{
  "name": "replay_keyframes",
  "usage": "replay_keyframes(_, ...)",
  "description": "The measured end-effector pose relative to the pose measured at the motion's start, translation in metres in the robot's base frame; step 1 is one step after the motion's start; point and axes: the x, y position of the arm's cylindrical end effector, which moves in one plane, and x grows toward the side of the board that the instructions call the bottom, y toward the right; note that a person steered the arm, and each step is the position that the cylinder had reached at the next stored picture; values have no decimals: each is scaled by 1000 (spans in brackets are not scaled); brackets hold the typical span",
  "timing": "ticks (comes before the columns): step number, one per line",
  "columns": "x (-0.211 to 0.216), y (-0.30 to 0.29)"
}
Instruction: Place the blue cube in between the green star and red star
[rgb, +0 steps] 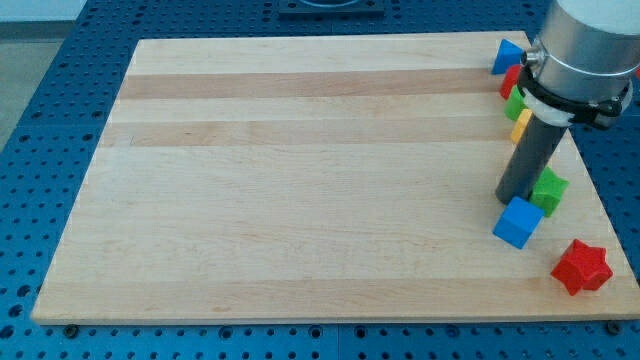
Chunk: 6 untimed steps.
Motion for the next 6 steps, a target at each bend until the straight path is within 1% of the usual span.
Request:
replay_keyframes(1, 0, -2)
replay_keyframes(4, 4, -45)
replay_keyframes(6, 25, -48)
